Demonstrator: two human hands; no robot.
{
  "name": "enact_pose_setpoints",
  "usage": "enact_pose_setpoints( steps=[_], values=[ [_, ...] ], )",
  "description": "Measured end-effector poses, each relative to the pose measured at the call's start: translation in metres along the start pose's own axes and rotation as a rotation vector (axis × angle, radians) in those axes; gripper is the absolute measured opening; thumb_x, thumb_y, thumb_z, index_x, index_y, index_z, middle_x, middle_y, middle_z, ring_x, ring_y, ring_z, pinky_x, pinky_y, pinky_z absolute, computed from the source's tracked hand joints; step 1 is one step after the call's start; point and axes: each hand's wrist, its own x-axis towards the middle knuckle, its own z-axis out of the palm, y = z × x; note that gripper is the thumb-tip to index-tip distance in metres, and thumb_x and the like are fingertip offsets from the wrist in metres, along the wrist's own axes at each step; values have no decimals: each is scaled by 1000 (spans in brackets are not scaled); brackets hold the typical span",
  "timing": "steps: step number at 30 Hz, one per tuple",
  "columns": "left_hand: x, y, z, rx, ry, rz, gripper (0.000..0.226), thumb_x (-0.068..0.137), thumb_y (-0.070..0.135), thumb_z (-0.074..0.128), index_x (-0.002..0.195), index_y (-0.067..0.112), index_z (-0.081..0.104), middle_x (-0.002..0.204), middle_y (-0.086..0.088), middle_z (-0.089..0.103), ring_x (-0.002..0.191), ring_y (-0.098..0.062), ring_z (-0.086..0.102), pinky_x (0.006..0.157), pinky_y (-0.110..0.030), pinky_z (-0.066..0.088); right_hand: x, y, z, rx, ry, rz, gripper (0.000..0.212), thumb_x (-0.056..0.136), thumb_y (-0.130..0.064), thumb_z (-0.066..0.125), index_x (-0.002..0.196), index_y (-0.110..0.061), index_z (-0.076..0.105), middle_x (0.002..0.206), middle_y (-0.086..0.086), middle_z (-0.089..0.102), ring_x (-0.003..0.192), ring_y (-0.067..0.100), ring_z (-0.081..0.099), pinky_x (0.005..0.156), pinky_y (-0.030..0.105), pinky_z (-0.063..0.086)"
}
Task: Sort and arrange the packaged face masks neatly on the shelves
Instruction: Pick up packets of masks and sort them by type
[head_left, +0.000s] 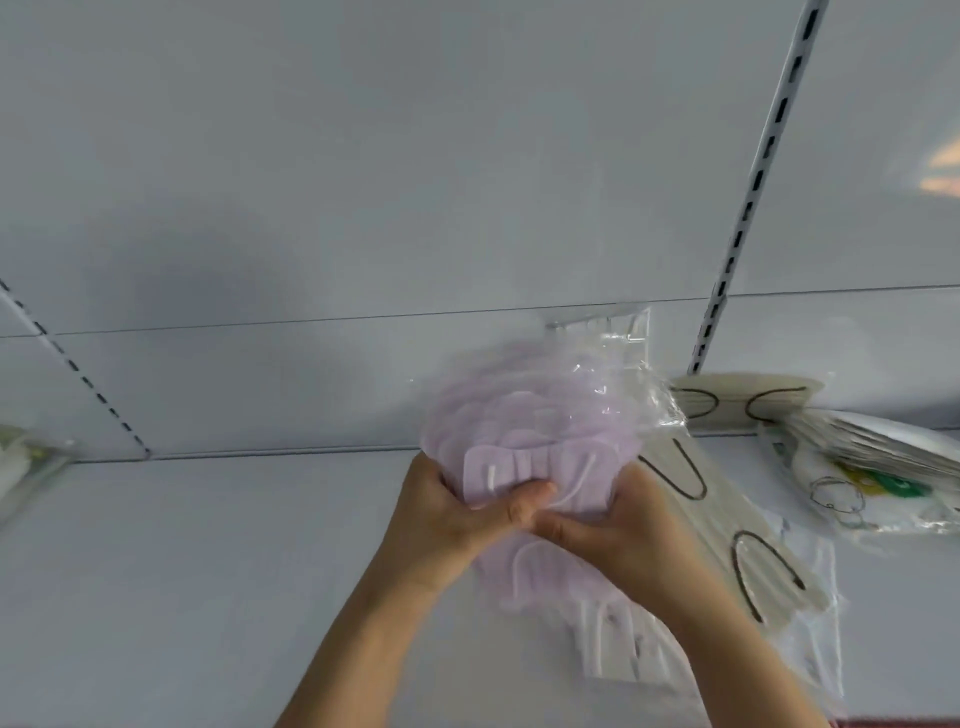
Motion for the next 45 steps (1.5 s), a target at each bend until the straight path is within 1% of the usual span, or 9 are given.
enact_pose_setpoints(
  steps=[3, 5, 12, 17, 22, 29, 38, 42, 45],
  values=[
    [2, 15, -43, 36, 115, 39, 43, 53, 33, 86, 92, 47, 78, 96, 16, 78, 95, -3, 73, 76, -19, 56, 33, -19, 33, 10, -149, -98, 46, 77, -15, 83, 44, -38, 63, 46, -27, 56, 50, -10, 58, 53, 5, 40],
    [-4, 20, -79, 56, 199, 43, 43, 54, 30, 88, 95, 40, 78, 99, 12, 78, 98, -7, 73, 79, -22, 56, 53, -21, 65, 25, -207, -136, 18, 74, -29, 87, 72, -33, 69, 69, -26, 68, 68, -8, 64, 64, 9, 44],
    [-54, 14, -170, 191, 285, -99, 54, 72, 10, 87, 120, 29, 71, 123, 1, 72, 118, -13, 66, 95, -30, 52, 68, -8, 163, 27, -581, -93, 65, 70, -25, 91, 124, -31, 56, 110, -28, 66, 100, -12, 61, 78, 7, 46],
    [-77, 2, -179, 263, 399, -243, 41, 79, 11, 86, 110, 33, 73, 115, 2, 76, 109, -9, 71, 92, -27, 57, 80, -7, 195, -161, -506, -48, 22, 72, -25, 85, 85, -32, 69, 74, -26, 70, 79, 3, 67, 61, 14, 48],
    [-99, 14, -214, -4, 692, -215, 26, 81, 11, 81, 103, 25, 78, 108, -5, 77, 103, -18, 73, 89, -33, 58, 81, -39, 226, -14, -707, -85, 59, 59, -33, 95, 108, -41, 62, 96, -28, 72, 87, -10, 67, 73, 19, 49],
    [-150, 15, -280, 81, 640, -268, 41, 84, 5, 80, 121, 21, 72, 123, -6, 74, 117, -19, 69, 101, -37, 54, 69, -48, 310, -174, -800, -108, 38, 66, -25, 91, 93, -38, 66, 79, -38, 67, 75, -9, 67, 65, 14, 47],
    [-214, 64, -521, 307, 874, 11, 81, 70, 22, 90, 140, 42, 53, 126, 15, 67, 116, -3, 63, 91, -23, 54, 120, -174, 475, -494, -1081, -473, 33, 72, -56, 78, 99, -43, 64, 85, -23, 69, 70, -5, 60, 65, 9, 45],
    [-235, 72, -646, 429, 721, -194, 67, 66, 42, 90, 124, 51, 58, 108, 28, 69, 102, 7, 66, 84, -12, 53, 159, -232, 593, -697, -1172, -609, 55, 74, -64, 73, 121, -43, 55, 115, -24, 65, 105, -1, 61, 93, 24, 51],
    [-234, 67, -714, 436, 766, -337, 69, 60, 49, 88, 120, 47, 54, 113, 25, 68, 101, 13, 65, 83, -12, 55, 188, -279, 670, -819, -1197, -649, 43, 74, -62, 77, 102, -36, 57, 96, -25, 65, 87, -2, 60, 77, 14, 47]
  ],
)
